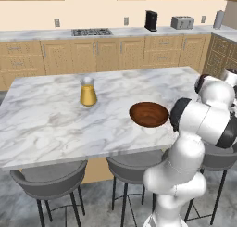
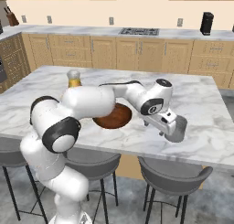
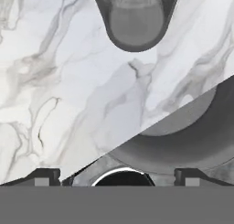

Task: There are two ice cubes in the ice bowl. Place both ice cubes in the glass cup.

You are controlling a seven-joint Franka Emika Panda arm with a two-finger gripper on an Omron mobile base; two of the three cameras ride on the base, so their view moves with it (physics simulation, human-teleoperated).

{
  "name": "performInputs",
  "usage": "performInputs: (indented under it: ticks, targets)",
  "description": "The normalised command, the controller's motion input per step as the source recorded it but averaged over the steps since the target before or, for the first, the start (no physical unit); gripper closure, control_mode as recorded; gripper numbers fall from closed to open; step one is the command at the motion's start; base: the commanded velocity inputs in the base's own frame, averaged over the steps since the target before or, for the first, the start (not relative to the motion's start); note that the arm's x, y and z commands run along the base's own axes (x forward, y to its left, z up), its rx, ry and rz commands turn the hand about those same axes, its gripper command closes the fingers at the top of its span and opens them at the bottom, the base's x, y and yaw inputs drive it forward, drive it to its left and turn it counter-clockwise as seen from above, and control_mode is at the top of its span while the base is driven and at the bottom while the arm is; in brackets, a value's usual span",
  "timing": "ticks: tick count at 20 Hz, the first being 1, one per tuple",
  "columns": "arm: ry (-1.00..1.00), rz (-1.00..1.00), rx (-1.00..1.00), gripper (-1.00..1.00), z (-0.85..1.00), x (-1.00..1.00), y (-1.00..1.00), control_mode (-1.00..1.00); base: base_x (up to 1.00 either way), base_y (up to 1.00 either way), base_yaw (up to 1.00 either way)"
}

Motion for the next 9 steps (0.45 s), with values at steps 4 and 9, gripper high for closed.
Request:
performInputs:
  ticks: [4,9]
  targets:
    - [-0.03,0.00,0.00,-1.00,0.22,-0.88,1.00,-1.00,0.00,0.00,0.00]
    - [-0.28,0.00,-0.04,-1.00,0.59,-1.00,0.98,-1.00,0.00,0.00,0.00]
